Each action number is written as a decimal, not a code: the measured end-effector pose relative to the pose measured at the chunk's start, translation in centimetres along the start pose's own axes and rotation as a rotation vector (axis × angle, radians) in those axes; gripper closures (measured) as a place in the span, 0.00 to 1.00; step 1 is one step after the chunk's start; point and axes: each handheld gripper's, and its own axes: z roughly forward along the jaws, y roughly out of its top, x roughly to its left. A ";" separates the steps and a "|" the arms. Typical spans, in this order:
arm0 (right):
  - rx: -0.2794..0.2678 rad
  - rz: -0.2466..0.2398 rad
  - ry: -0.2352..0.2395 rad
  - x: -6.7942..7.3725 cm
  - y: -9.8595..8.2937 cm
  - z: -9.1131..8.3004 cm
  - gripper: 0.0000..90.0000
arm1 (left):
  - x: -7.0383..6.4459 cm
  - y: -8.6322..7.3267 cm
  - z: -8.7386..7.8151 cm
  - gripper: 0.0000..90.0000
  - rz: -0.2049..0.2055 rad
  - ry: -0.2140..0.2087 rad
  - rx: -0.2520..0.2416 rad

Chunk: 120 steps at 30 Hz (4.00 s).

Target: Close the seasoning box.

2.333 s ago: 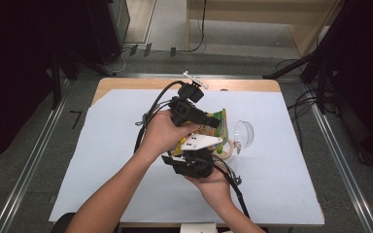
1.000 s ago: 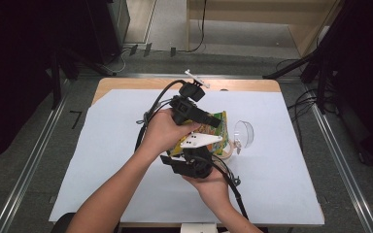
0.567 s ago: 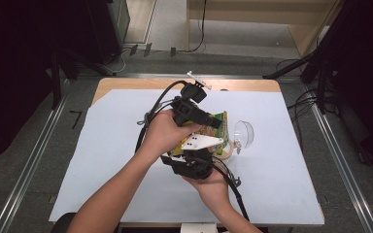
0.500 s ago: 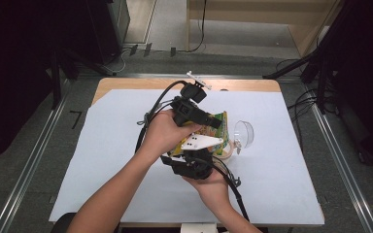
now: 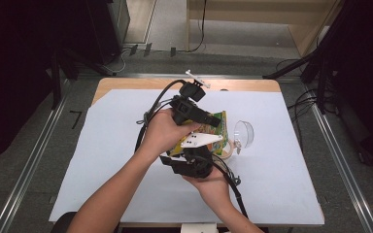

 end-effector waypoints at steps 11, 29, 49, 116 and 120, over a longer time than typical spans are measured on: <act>0.002 0.023 0.008 -0.1 0.1 -0.3 0.76 | 0.0 0.4 0.2 0.81 -0.013 -0.009 0.012; 0.027 0.029 0.003 -0.6 0.9 -0.1 0.76 | 1.2 1.2 0.3 0.81 -0.042 -0.030 0.032; 0.010 0.001 -0.019 -0.7 0.4 0.0 0.80 | 0.9 0.9 0.4 0.85 -0.027 -0.028 0.029; -0.009 0.039 -0.006 -0.7 0.5 -0.5 0.78 | 0.6 1.8 0.9 0.84 -0.032 -0.019 0.074; -0.008 0.045 -0.005 -0.7 0.5 -0.5 0.78 | 0.6 1.8 1.0 0.84 -0.032 -0.022 0.072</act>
